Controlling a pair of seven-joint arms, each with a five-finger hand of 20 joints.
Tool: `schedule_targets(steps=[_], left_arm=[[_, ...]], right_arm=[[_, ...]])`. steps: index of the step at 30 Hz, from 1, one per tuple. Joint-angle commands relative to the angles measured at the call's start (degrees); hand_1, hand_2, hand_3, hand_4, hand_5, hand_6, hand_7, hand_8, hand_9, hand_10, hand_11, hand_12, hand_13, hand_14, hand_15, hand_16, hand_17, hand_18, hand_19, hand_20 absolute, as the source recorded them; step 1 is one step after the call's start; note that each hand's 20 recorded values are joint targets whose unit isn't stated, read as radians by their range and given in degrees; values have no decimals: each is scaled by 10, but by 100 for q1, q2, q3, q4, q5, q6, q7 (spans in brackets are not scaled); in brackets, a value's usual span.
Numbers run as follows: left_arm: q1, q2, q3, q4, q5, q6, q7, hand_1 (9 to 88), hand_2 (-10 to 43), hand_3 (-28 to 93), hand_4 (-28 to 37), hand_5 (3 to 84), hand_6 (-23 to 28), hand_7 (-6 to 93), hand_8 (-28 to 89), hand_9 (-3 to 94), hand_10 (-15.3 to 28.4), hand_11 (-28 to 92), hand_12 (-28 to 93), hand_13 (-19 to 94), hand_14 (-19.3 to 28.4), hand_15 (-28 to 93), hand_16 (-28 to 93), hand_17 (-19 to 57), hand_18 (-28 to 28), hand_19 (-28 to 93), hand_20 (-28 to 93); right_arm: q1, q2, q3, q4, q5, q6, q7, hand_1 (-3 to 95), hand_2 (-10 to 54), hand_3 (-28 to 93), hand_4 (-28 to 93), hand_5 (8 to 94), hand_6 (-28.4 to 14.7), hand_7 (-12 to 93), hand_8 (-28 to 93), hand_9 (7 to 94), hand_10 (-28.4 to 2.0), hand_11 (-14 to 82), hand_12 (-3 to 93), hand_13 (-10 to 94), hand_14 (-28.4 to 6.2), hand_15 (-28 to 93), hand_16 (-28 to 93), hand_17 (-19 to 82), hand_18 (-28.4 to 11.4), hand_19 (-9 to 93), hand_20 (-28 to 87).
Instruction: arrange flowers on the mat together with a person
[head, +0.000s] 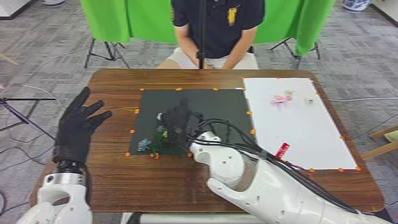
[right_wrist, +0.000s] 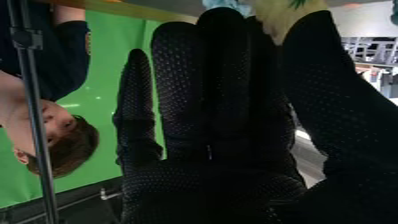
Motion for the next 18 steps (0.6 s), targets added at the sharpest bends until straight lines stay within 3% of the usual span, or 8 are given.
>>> schedule_targets(steps=[1, 13, 18], left_arm=[[148, -37, -52, -28, 38, -5, -71, 244, 60, 804, -282, 286, 14, 143, -121, 334, 160, 224, 66, 286, 246, 477, -88, -78, 229, 488, 169], [228, -38, -43, -51, 9, 31, -42, 248, 57, 800, -279, 286, 14, 143, -121, 334, 161, 224, 66, 286, 246, 477, -88, -78, 228, 488, 169], [288, -15, -48, -72, -38, 84, 38, 249, 57, 799, -278, 286, 14, 144, -121, 334, 161, 222, 65, 286, 246, 476, -88, -78, 228, 488, 168]], right_arm=[[19, 75, 102, -311, 39, 25, 23, 474, -95, 696, -283, 666, 64, 175, -110, 761, -76, 351, 344, 675, -73, 644, 212, 185, -195, 662, 247], [-74, 79, 351, -477, 188, 140, 29, 484, -95, 689, -283, 666, 62, 180, -101, 764, -75, 338, 357, 674, -73, 647, 209, 184, -196, 663, 248], [-477, 365, 1149, -1203, 1449, 162, 198, 477, -95, 697, -283, 669, 59, 179, -86, 763, -78, 339, 346, 674, -73, 643, 206, 186, -195, 663, 247]])
